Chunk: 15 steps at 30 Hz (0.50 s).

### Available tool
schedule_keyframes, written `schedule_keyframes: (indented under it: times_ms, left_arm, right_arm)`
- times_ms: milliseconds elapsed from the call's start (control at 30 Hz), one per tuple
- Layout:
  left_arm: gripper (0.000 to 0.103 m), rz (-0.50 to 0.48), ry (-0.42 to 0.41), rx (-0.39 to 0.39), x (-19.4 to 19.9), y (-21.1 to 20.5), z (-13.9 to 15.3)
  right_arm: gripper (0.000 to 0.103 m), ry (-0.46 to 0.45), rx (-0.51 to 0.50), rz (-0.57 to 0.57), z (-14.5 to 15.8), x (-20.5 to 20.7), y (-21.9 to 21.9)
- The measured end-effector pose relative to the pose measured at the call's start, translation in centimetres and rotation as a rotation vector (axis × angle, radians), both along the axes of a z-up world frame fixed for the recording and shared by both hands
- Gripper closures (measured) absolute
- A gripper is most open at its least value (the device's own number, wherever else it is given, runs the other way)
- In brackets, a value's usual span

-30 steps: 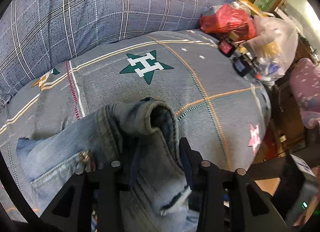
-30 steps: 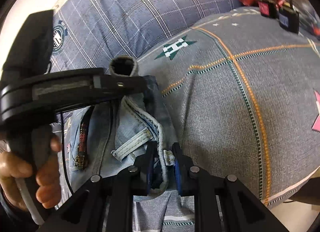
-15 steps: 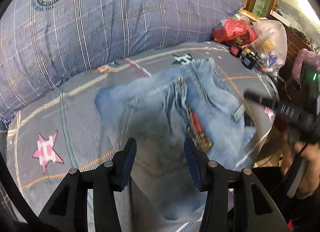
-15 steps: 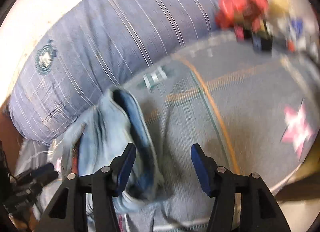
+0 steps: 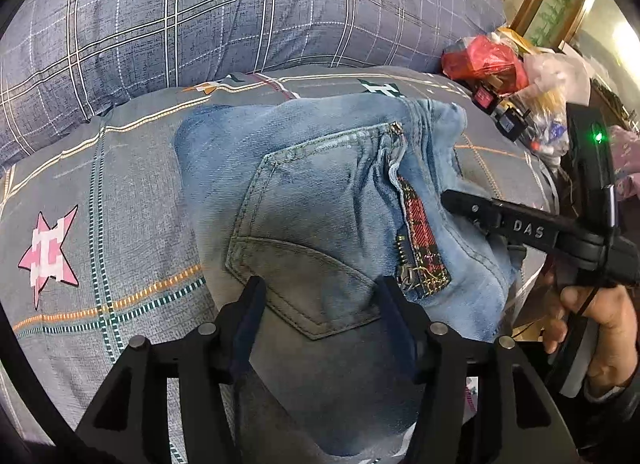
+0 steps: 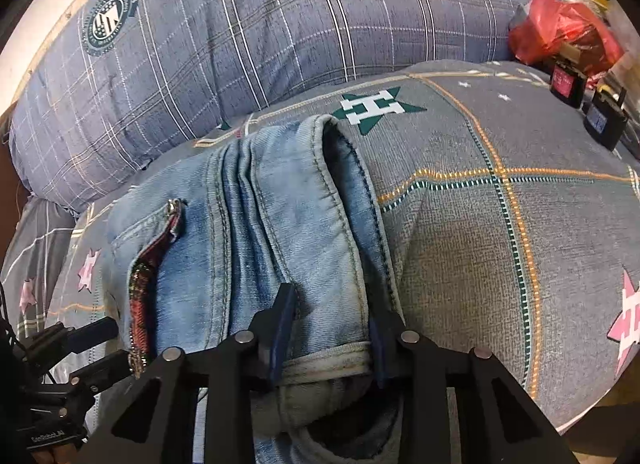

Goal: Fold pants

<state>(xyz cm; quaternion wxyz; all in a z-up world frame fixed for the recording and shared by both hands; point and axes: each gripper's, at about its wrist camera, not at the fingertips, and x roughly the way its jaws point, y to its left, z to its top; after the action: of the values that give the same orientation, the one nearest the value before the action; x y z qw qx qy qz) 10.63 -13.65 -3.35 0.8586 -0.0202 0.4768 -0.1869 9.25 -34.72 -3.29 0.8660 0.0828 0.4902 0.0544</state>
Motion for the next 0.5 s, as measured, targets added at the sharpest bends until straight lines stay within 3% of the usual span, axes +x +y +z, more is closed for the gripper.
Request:
schedule_keyframes:
  times_ms: [133,200,267,367,500]
  left_arm:
    - [0.041,0.023,-0.034,0.004,-0.9,1.3,1.2]
    - [0.034,0.076,-0.050,-0.024,-1.3,3.2,1.6]
    - [0.033,0.118,-0.036,-0.079,-1.2,4.9,1.6]
    - [0.033,0.176,0.018,-0.124,-0.7,6.8,0.7]
    - [0.033,0.194,0.090,-0.197,-0.9,7.2,-0.8]
  right_arm:
    - [0.061,-0.031,0.016,0.006,-0.2,0.1,0.1]
    - [0.045,-0.058,0.072,-0.009,0.4,-0.3,-0.5]
    - [0.036,-0.101,0.142,-0.021,1.1,-0.9,-1.2]
    - [0.035,-0.134,0.146,-0.072,1.9,-1.4,-2.0]
    - [0.035,-0.092,0.250,-0.134,1.2,-1.3,-3.1]
